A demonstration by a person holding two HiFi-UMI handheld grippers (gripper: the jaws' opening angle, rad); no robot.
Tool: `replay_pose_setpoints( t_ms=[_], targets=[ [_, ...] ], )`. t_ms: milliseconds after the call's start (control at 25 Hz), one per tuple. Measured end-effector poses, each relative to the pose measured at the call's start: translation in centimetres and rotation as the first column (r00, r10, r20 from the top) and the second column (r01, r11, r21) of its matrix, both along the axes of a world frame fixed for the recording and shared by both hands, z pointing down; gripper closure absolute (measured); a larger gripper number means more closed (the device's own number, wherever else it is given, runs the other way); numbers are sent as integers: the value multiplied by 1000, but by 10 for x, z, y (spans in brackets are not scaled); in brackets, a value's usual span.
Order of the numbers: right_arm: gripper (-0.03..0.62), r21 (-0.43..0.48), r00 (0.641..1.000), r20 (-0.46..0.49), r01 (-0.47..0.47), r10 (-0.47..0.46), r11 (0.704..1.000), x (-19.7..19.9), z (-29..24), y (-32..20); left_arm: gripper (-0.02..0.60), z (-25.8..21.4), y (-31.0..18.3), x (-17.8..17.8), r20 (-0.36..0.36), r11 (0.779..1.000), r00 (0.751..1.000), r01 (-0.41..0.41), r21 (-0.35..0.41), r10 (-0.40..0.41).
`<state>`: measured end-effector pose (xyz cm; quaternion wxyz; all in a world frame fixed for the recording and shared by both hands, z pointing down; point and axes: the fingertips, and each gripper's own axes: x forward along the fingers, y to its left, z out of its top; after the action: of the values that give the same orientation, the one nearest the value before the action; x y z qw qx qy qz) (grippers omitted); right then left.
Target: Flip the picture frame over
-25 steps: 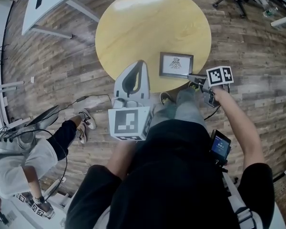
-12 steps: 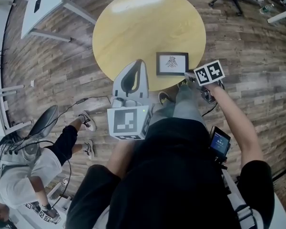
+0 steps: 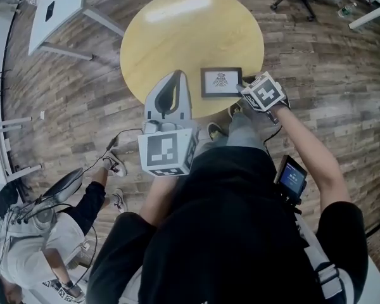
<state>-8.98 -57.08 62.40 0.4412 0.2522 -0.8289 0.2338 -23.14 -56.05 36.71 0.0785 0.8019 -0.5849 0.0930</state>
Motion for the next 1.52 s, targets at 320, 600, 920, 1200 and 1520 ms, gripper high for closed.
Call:
replay_pose_setpoints(
  t_ms=[320,600,920,1200,1520],
  targets=[
    [471,565,949,308,-129,-63,815,-50,-217,-48,558,-38,-7,1,-10,995,1000,-7,98,8],
    [576,666,858,494,-266,-144,697,-50,-306,-27,558,-59,-9,5,-33,989,999,-18,150,23],
    [576,636,866,493,-294,-83,714,-39,-291,-26,558,-61,-8,6,-37,988,999,-30,150,36],
    [576,659,874,473,-269,-109,703,-40,-292,-28,558,-62,-13,10,-27,987,999,-41,157,46],
    [576,672,885,446,-235,-131,702,-40,-291,-25,558,-65,-15,13,-20,984,999,-43,172,47]
  ],
)
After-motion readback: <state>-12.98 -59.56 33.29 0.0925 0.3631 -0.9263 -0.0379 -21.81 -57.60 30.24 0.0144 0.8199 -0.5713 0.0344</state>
